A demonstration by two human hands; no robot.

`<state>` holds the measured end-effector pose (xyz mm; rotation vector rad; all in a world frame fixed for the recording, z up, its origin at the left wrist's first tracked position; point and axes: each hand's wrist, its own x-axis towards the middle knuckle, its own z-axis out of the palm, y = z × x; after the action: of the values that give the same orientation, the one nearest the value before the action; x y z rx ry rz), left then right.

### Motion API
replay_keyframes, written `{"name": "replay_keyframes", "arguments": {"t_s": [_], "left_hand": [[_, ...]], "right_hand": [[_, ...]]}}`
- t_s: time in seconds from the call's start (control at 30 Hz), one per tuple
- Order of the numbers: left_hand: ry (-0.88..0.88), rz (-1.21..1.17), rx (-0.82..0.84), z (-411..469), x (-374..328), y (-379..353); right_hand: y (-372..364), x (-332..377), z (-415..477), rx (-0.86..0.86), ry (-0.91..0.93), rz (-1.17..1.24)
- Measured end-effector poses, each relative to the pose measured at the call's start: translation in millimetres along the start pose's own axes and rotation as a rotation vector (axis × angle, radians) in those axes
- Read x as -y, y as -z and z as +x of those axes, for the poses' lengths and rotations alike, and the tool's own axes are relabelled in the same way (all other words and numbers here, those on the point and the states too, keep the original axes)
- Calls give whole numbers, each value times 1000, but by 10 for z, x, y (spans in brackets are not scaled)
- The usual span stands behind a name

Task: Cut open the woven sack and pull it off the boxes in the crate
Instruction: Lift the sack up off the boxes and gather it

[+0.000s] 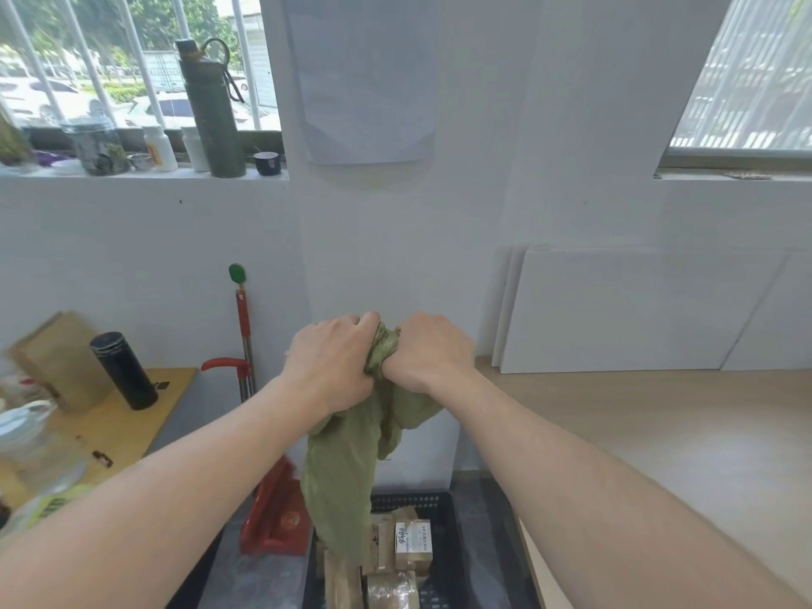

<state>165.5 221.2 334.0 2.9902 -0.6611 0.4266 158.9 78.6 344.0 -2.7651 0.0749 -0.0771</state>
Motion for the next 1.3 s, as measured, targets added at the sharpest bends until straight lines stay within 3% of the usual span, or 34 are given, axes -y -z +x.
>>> {"name": "replay_keyframes", "arguments": {"t_s": [0.17, 0.33, 0.43, 0.6, 0.8, 0.93, 1.1, 1.3], "left_hand": [[76, -100, 113, 48, -20, 51], [196, -277, 170, 112, -8, 82], [257, -458, 174, 180, 38, 121], [303, -720, 281, 241, 12, 250], [222, -825, 422, 89, -94, 376], [174, -802, 441, 30, -76, 383], [-35, -668, 353, -73, -28, 360], [-103, -22, 213, -162, -72, 338]], "right_hand": [[2, -40, -54, -29, 82, -74], [-72, -176, -124, -404, 372, -437], [-139, -199, -219, -617, 518, -469], [-174, -253, -292, -469, 453, -500], [-168, -151, -199, -730, 506, -498], [-126, -132, -177, -686, 513, -503], [-56, -60, -172, -526, 410, -503], [34, -23, -227, -295, 353, -506]]}}
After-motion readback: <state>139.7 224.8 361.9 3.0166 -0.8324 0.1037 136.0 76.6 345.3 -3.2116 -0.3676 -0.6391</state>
